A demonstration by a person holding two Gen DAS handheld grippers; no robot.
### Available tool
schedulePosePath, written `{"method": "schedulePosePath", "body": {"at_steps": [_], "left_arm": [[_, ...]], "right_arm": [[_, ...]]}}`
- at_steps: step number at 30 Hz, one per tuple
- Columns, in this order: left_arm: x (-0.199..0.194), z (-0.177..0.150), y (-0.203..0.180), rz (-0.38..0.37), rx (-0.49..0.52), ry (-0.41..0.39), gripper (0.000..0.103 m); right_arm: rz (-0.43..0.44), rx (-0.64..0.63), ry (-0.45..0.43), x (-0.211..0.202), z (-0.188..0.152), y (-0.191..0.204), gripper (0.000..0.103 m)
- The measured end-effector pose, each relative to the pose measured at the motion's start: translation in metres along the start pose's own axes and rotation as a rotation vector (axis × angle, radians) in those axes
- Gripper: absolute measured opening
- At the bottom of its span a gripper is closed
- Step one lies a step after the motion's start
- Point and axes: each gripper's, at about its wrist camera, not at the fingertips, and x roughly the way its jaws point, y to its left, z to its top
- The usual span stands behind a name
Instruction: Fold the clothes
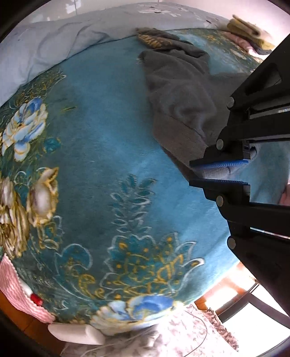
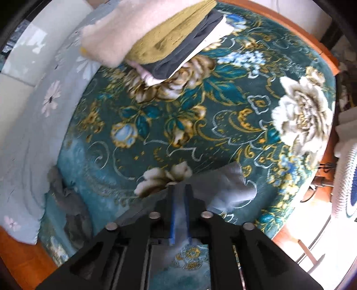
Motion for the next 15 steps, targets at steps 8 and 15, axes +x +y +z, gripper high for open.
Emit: {"method": "schedulePosePath", "body": {"at_steps": [8, 15], "left_arm": [[0.002, 0.043, -0.007, -0.018, -0.021, -0.012, 0.016], [0.010, 0.051, -0.023, -0.016, -0.008, -0.004, 0.025]], "right_arm": [[0.049, -0.246, 0.060, 0.043, 0.008, 0.149, 0.032], [0.136, -0.506, 0.207, 0.120, -0.029, 0.325, 0.036]]}}
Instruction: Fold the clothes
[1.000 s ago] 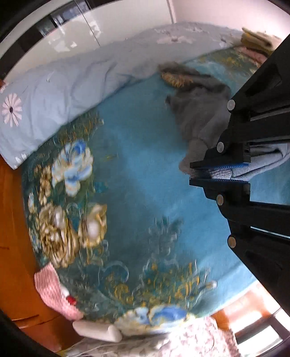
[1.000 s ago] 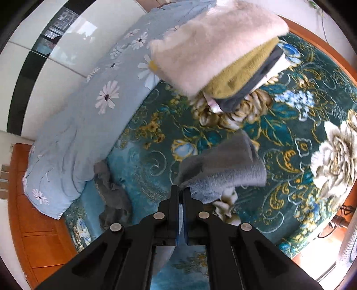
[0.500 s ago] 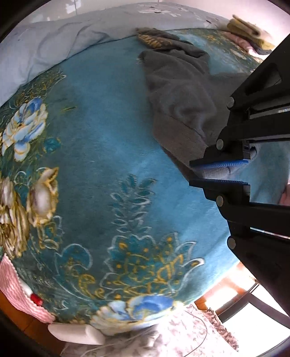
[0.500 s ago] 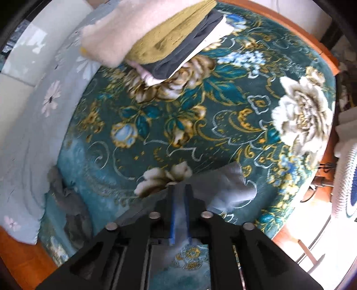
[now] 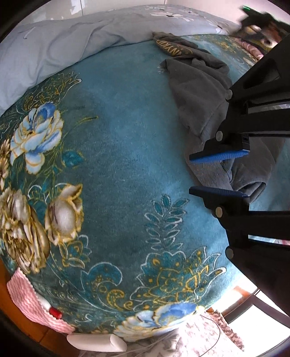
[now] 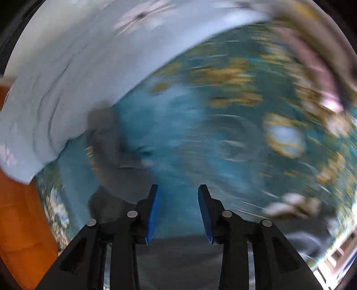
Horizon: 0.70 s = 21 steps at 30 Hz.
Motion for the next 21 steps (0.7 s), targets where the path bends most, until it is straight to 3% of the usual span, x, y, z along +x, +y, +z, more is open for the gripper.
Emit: {"method": "schedulePosePath", "body": {"at_steps": [5, 10, 18, 20, 21], "left_arm": [[0.002, 0.007, 0.000, -0.001, -0.016, 0.002, 0.025], [0.008, 0.014, 0.006, 0.000, -0.059, 0.010, 0.026], [0.014, 0.019, 0.013, 0.014, -0.079, 0.026, 0.027], [0.014, 0.020, 0.014, 0.018, -0.087, 0.024, 0.027], [0.014, 0.021, 0.014, 0.020, -0.090, 0.024, 0.027]], "right_arm": [[0.053, -0.134, 0.060, 0.058, 0.030, 0.099, 0.036], [0.031, -0.236, 0.107, 0.111, 0.046, 0.168, 0.051], [-0.132, -0.292, 0.148, 0.175, 0.053, 0.207, 0.052], [-0.175, -0.279, 0.158, 0.182, 0.055, 0.205, 0.047], [-0.192, -0.279, 0.162, 0.183, 0.056, 0.203, 0.031]]}}
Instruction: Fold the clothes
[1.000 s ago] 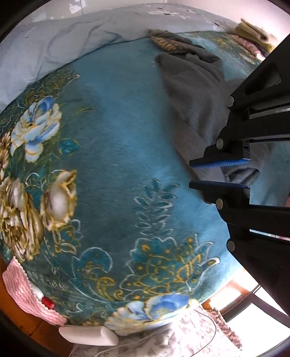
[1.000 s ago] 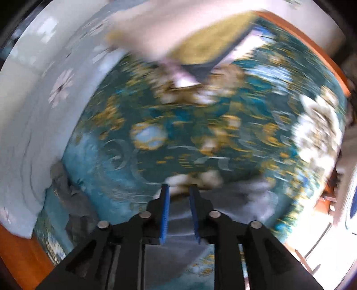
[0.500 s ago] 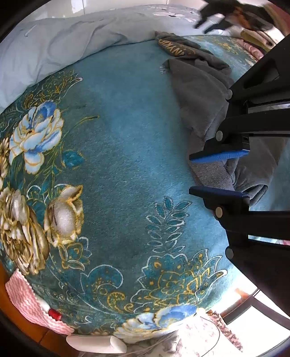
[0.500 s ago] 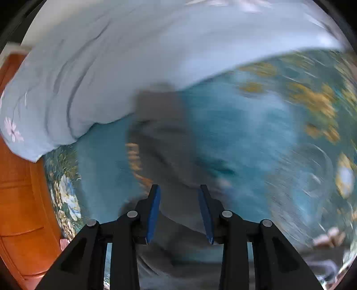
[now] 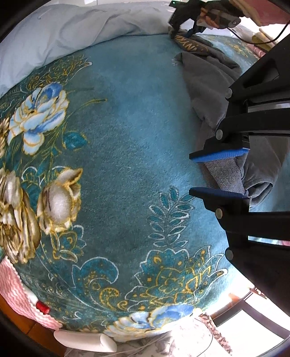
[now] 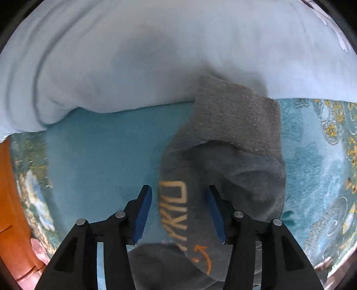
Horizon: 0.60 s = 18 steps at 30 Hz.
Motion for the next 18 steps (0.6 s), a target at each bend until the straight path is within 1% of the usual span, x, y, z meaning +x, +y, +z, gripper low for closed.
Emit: {"method": "schedulePosePath", "body": {"at_steps": [1, 2, 3, 4, 6, 10, 13, 15, 16, 18], "left_arm": [[0.000, 0.001, 0.000, -0.001, -0.002, 0.000, 0.027], [0.000, 0.001, -0.002, -0.005, -0.004, 0.001, 0.027], [0.000, 0.001, -0.004, -0.009, -0.004, 0.002, 0.027], [0.000, 0.001, -0.006, -0.012, -0.004, 0.004, 0.027], [0.001, 0.000, -0.012, -0.019, 0.007, 0.006, 0.027], [-0.002, -0.005, -0.032, -0.038, 0.052, 0.004, 0.027], [-0.006, -0.009, -0.044, -0.052, 0.084, -0.002, 0.027], [-0.010, -0.012, -0.053, -0.057, 0.106, -0.008, 0.027], [-0.011, -0.014, -0.057, -0.058, 0.115, -0.009, 0.027], [-0.013, -0.016, -0.065, -0.059, 0.128, -0.009, 0.027]], "right_arm": [[-0.018, -0.002, 0.007, 0.001, 0.000, -0.002, 0.013], [-0.022, -0.004, 0.006, 0.000, 0.000, -0.006, 0.008], [-0.020, -0.006, 0.002, -0.003, -0.001, -0.010, 0.005], [-0.007, -0.001, -0.010, -0.007, -0.002, -0.015, 0.004], [0.063, 0.026, -0.049, -0.024, -0.007, -0.032, 0.004], [0.184, 0.073, -0.153, -0.072, -0.028, -0.076, 0.004], [0.267, 0.108, -0.254, -0.123, -0.050, -0.124, 0.004], [0.325, 0.132, -0.349, -0.167, -0.066, -0.164, 0.004], [0.338, 0.141, -0.386, -0.185, -0.065, -0.175, 0.004], [0.356, 0.169, -0.465, -0.222, -0.083, -0.214, 0.004]]}}
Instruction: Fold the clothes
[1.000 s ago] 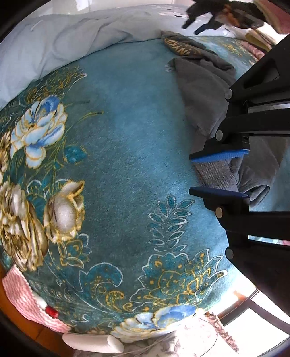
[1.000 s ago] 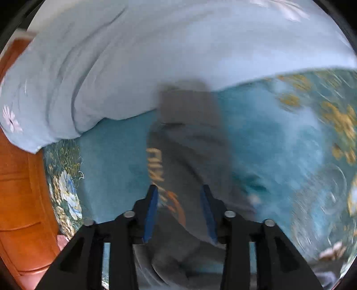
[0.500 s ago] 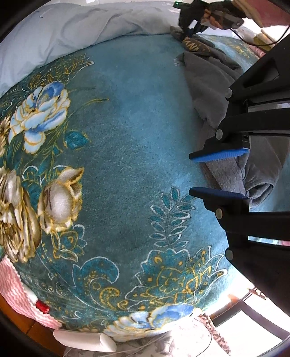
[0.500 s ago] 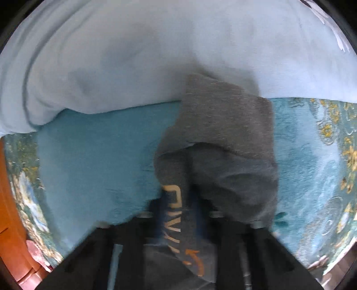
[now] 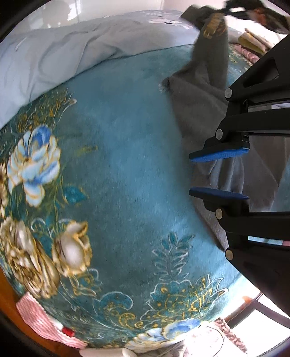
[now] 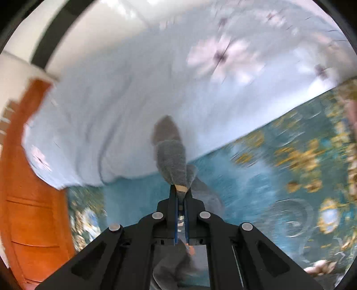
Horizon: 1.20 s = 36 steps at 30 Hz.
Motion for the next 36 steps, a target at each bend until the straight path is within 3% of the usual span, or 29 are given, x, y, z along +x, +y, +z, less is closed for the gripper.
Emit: {"method": "schedulePosePath", "body": {"at_steps": [4, 8, 11, 13, 17, 21, 24, 27, 32, 36], "left_arm": [[-0.001, -0.004, -0.012, 0.006, 0.016, 0.000, 0.027], [0.005, -0.006, -0.010, 0.024, -0.020, 0.025, 0.027], [0.011, -0.006, -0.001, 0.028, -0.056, 0.042, 0.030], [0.019, -0.002, 0.007, 0.041, -0.083, 0.054, 0.037], [0.043, 0.013, 0.025, 0.049, -0.159, 0.078, 0.042], [0.072, 0.027, 0.038, -0.040, -0.251, 0.112, 0.055], [0.087, 0.032, 0.038, -0.078, -0.270, 0.132, 0.056], [0.093, 0.031, 0.024, -0.133, -0.217, 0.143, 0.056], [0.095, 0.019, -0.022, -0.185, 0.019, 0.147, 0.059], [0.110, 0.004, -0.054, -0.149, 0.191, 0.206, 0.063]], "right_arm": [[-0.053, 0.094, -0.074, -0.057, -0.023, -0.069, 0.004], [-0.207, 0.334, 0.057, -0.040, -0.065, -0.176, 0.004], [-0.288, 0.444, 0.126, -0.029, -0.096, -0.220, 0.004], [-0.289, 0.498, 0.126, -0.029, -0.103, -0.232, 0.004], [-0.271, 0.492, 0.110, -0.037, -0.098, -0.227, 0.004], [-0.263, 0.450, 0.093, -0.046, -0.081, -0.215, 0.004], [-0.268, 0.424, 0.106, -0.046, -0.076, -0.205, 0.004], [-0.279, 0.406, 0.131, -0.042, -0.077, -0.196, 0.004], [-0.282, 0.395, 0.159, -0.036, -0.082, -0.182, 0.004], [-0.267, 0.378, 0.165, -0.039, -0.084, -0.170, 0.004]]}}
